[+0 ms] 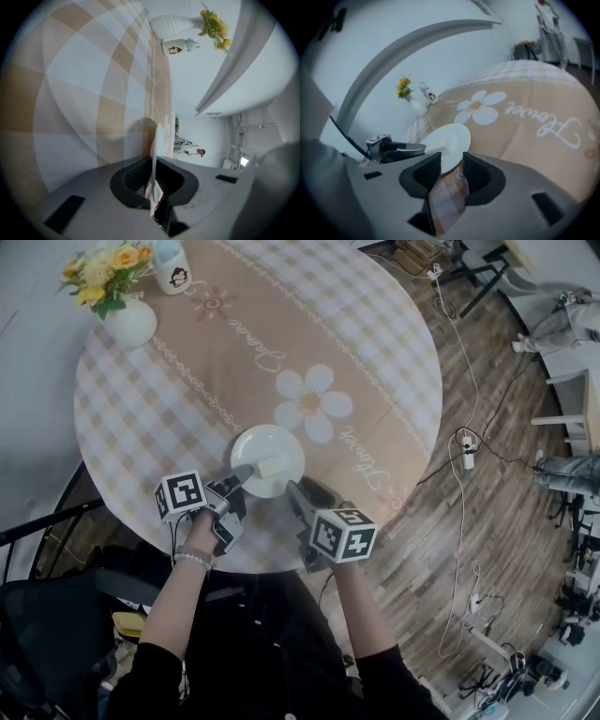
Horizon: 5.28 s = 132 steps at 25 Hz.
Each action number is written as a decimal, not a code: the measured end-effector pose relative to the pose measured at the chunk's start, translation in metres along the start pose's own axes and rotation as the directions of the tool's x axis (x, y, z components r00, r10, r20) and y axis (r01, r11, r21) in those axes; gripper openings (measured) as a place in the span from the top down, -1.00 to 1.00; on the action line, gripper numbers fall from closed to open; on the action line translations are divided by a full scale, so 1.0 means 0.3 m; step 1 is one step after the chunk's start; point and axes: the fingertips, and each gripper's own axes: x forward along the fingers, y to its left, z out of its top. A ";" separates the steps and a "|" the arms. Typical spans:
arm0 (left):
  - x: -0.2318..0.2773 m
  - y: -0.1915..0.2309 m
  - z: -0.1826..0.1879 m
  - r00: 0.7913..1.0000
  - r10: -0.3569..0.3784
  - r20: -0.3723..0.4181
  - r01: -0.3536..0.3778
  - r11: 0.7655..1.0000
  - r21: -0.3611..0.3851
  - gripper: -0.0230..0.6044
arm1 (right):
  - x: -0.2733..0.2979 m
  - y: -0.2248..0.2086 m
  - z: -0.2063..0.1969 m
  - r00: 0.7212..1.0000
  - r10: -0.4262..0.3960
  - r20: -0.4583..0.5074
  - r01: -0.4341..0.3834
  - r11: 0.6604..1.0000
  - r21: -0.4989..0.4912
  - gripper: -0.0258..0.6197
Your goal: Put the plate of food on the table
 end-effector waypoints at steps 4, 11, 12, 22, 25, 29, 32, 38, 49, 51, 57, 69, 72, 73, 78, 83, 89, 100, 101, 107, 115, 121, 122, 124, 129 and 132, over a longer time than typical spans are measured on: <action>-0.001 -0.001 0.000 1.000 0.002 -0.002 -0.002 1.000 -0.002 0.88 | -0.037 0.091 0.009 0.998 -0.057 0.006 0.053 0.887 -0.458 0.55; 0.000 0.001 0.000 1.000 0.001 -0.001 -0.001 1.000 -0.007 0.88 | -0.010 0.189 -0.093 0.989 -0.140 -0.046 0.017 0.422 -0.907 0.55; 0.000 0.001 0.001 1.000 0.001 -0.001 -0.001 1.000 -0.007 0.88 | -0.005 0.197 -0.107 0.988 -0.149 -0.051 0.008 0.366 -0.930 0.55; -0.001 0.001 0.002 1.000 -0.005 -0.006 0.005 1.000 -0.011 0.88 | 0.046 0.201 -0.155 0.974 -0.225 -0.039 -0.011 0.122 -0.992 0.66; 0.000 0.001 0.001 1.000 -0.004 -0.012 0.004 1.000 -0.010 0.88 | 0.054 0.194 -0.156 0.970 -0.243 -0.026 -0.008 0.073 -0.997 0.79; 0.000 -0.002 -0.001 1.000 -0.007 -0.019 0.007 1.000 -0.015 0.88 | 0.054 0.193 -0.161 0.966 -0.257 -0.022 -0.009 0.052 -0.999 0.81; -0.003 -0.007 0.005 1.000 -0.016 -0.001 0.016 0.999 -0.031 0.88 | 0.060 0.196 -0.161 0.965 -0.261 -0.026 -0.006 0.077 -0.997 0.81; -0.011 -0.025 0.006 0.999 -0.033 -0.002 0.033 0.999 -0.016 0.88 | 0.067 0.194 -0.160 0.962 -0.269 -0.034 0.000 0.123 -0.992 0.81; -0.073 -0.003 -0.037 0.999 -0.008 -0.034 0.007 1.000 -0.014 0.87 | 0.095 0.209 -0.167 0.960 -0.277 -0.042 0.000 0.149 -0.989 0.81; -0.095 0.006 -0.044 0.999 -0.004 -0.032 0.003 1.000 -0.014 0.87 | 0.107 0.217 -0.167 0.959 -0.279 -0.043 -0.002 0.148 -0.989 0.81; -0.167 -0.007 -0.035 1.000 -0.016 -0.002 0.016 1.000 -0.007 0.88 | 0.134 0.211 -0.183 0.960 -0.273 -0.063 -0.010 0.189 -0.982 0.80; -0.259 -0.149 -0.030 0.995 -0.089 0.034 0.084 0.989 0.123 0.88 | 0.087 0.240 -0.194 0.972 -0.213 -0.096 0.003 0.421 -0.907 0.69; -0.291 -0.218 -0.037 0.991 -0.127 0.039 0.117 0.971 0.207 0.89 | 0.017 0.260 -0.150 0.983 -0.181 -0.027 0.078 0.548 -0.833 0.85; -0.301 -0.245 -0.045 0.990 -0.139 0.032 0.126 0.958 0.258 0.89 | -0.010 0.269 -0.132 0.985 -0.170 -0.006 0.096 0.588 -0.803 0.88; -0.352 -0.371 -0.094 0.987 -0.159 0.006 0.137 0.869 0.476 0.89 | -0.156 0.356 -0.002 0.987 -0.071 0.143 0.149 0.733 -0.663 0.91; -0.415 -0.504 -0.114 0.978 -0.202 0.045 0.133 0.781 0.610 0.90 | -0.298 0.442 0.128 0.959 0.004 0.283 0.170 0.789 -0.590 0.92; -0.489 -0.678 -0.180 0.976 -0.217 0.032 0.118 0.645 0.755 0.91 | -0.446 0.527 0.231 0.913 0.068 0.402 0.179 0.818 -0.546 0.92; -0.606 -0.909 -0.230 0.953 -0.290 0.089 0.053 0.447 0.893 0.91 | -0.667 0.653 0.375 0.831 0.150 0.535 0.195 0.823 -0.533 0.92; -0.617 -0.928 -0.233 0.951 -0.294 0.097 0.039 0.422 0.906 0.91 | -0.683 0.660 0.386 0.825 0.156 0.544 0.196 0.823 -0.533 0.92; -0.679 -1.021 -0.246 0.932 -0.335 0.142 -0.027 0.324 0.946 0.92 | -0.755 0.704 0.436 0.790 0.187 0.584 0.207 0.815 -0.541 0.92; -0.712 -1.074 -0.264 0.918 -0.360 0.167 -0.080 0.245 0.966 0.92 | -0.806 0.739 0.465 0.767 0.215 0.605 0.219 0.799 -0.560 0.92; -0.718 -1.079 -0.263 0.915 -0.364 0.171 -0.085 0.240 0.967 0.92 | -0.820 0.754 0.466 0.763 0.214 0.609 0.234 0.787 -0.570 0.92; -0.718 -1.079 -0.261 0.915 -0.365 0.171 -0.085 0.239 0.967 0.92 | -0.818 0.754 0.465 0.764 0.214 0.609 0.235 0.787 -0.571 0.92; -0.715 -1.076 -0.260 0.916 -0.364 0.168 -0.083 0.238 0.968 0.92 | -0.812 0.756 0.461 0.765 0.215 0.607 0.234 0.785 -0.573 0.92; -0.701 -1.070 -0.274 0.922 -0.355 0.152 -0.072 0.227 0.971 0.92 | -0.809 0.760 0.456 0.769 0.214 0.603 0.236 0.781 -0.579 0.92; -0.697 -1.070 -0.280 0.923 -0.357 0.147 -0.068 0.223 0.972 0.92 | -0.806 0.762 0.453 0.770 0.214 0.601 0.240 0.776 -0.583 0.92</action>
